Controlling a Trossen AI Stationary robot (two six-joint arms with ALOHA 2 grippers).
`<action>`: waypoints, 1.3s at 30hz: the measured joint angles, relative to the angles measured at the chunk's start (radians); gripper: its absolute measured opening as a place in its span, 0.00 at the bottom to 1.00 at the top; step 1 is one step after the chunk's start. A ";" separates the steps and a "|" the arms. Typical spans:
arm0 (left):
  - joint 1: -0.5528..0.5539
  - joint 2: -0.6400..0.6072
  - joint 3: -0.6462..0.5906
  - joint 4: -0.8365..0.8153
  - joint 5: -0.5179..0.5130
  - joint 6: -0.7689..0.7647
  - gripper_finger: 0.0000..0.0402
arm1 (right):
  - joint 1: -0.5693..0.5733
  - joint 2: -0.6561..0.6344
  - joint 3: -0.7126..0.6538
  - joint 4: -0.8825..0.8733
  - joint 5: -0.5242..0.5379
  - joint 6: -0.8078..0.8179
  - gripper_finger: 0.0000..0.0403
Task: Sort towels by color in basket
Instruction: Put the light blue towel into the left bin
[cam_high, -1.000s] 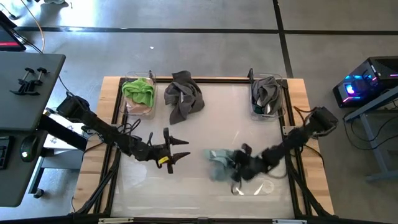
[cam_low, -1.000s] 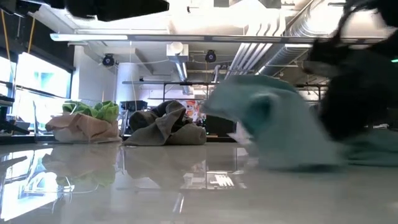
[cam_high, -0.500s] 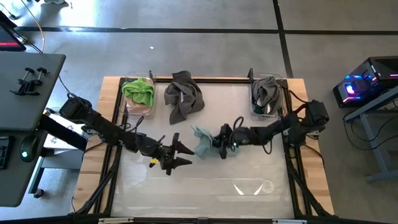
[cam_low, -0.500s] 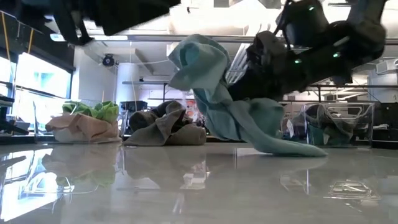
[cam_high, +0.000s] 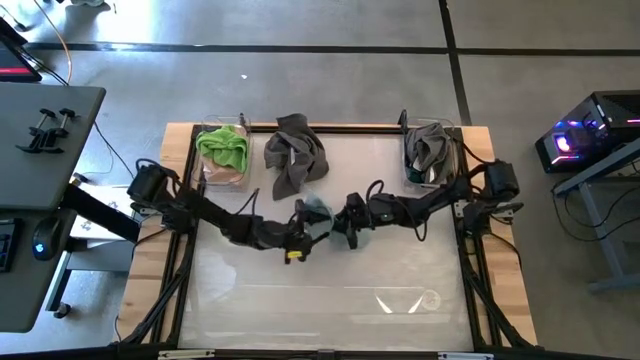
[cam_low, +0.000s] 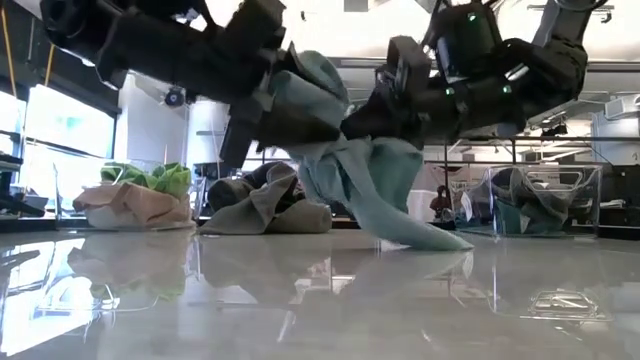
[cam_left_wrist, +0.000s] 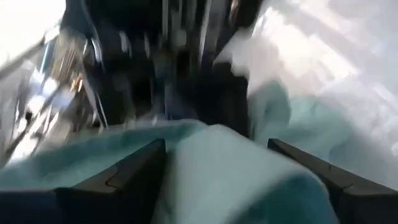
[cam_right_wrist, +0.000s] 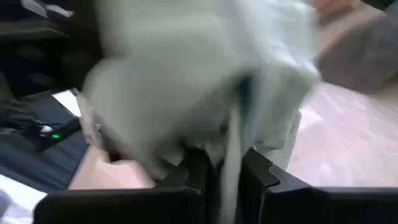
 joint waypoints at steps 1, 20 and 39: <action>-0.001 0.008 -0.002 -0.004 -0.023 -0.027 0.67 | 0.006 -0.001 0.000 0.018 0.000 0.000 0.09; -0.050 0.049 0.006 0.003 -0.098 -0.242 0.41 | 0.042 -0.007 0.051 0.022 -0.139 -0.011 0.21; -0.120 -0.286 0.004 -0.620 -0.456 -0.622 0.20 | 0.111 -0.419 0.055 -0.769 0.312 -0.077 0.38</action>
